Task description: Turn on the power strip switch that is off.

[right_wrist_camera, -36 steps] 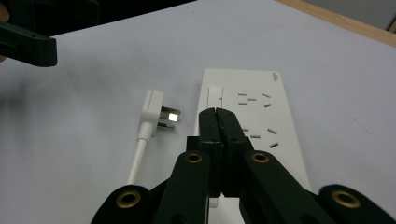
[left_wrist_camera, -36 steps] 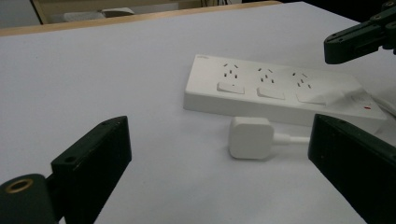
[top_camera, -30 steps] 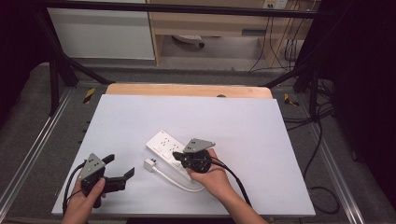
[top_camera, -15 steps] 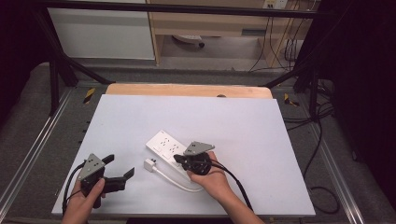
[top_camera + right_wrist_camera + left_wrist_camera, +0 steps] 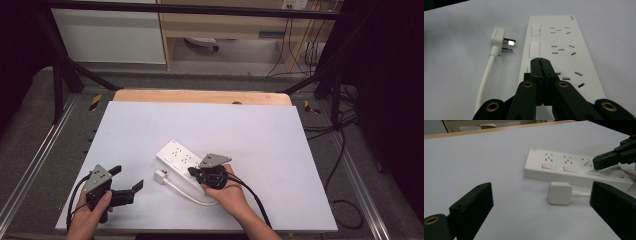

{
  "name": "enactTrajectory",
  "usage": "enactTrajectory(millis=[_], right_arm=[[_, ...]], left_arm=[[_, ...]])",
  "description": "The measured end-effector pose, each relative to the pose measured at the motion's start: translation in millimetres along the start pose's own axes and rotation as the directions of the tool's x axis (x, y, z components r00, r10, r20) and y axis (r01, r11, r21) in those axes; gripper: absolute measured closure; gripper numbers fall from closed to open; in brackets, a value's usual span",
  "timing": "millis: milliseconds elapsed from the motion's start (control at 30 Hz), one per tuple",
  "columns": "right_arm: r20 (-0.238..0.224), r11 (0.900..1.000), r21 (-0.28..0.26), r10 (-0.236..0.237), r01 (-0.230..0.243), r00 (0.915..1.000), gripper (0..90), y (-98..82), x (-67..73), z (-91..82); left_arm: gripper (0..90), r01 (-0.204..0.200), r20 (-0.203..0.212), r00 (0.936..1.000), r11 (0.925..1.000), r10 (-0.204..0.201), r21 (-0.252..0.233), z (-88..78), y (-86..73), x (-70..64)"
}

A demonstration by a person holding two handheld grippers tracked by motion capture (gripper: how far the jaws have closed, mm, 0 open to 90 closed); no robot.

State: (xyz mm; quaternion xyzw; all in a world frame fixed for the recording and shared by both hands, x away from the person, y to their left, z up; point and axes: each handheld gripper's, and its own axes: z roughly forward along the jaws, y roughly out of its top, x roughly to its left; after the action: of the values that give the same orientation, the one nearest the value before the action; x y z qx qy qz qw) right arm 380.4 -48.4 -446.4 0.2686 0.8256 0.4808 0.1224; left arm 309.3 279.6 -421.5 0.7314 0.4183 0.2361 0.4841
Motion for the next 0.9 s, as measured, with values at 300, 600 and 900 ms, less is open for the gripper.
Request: enactTrajectory(millis=[300,600,900], right_arm=[[-0.005,1.000,0.004,0.001,-0.001,1.0000,90.0,-1.9,2.0,0.2],[-0.006,1.000,0.003,-0.001,0.001,1.0000,90.0,-3.8,4.5,-0.2],[-0.001,1.000,-0.011,0.001,-0.001,1.0000,90.0,-6.4,6.1,-0.9]], left_arm=[[5.3,-0.001,-0.001,1.0000,1.0000,0.001,-0.002,-0.2,0.3,0.5],[5.3,-0.003,-0.001,1.0000,1.0000,0.003,-0.002,-0.3,0.3,0.4],[5.4,-0.003,-0.001,1.0000,1.0000,0.003,-0.001,-0.2,0.3,0.4]])
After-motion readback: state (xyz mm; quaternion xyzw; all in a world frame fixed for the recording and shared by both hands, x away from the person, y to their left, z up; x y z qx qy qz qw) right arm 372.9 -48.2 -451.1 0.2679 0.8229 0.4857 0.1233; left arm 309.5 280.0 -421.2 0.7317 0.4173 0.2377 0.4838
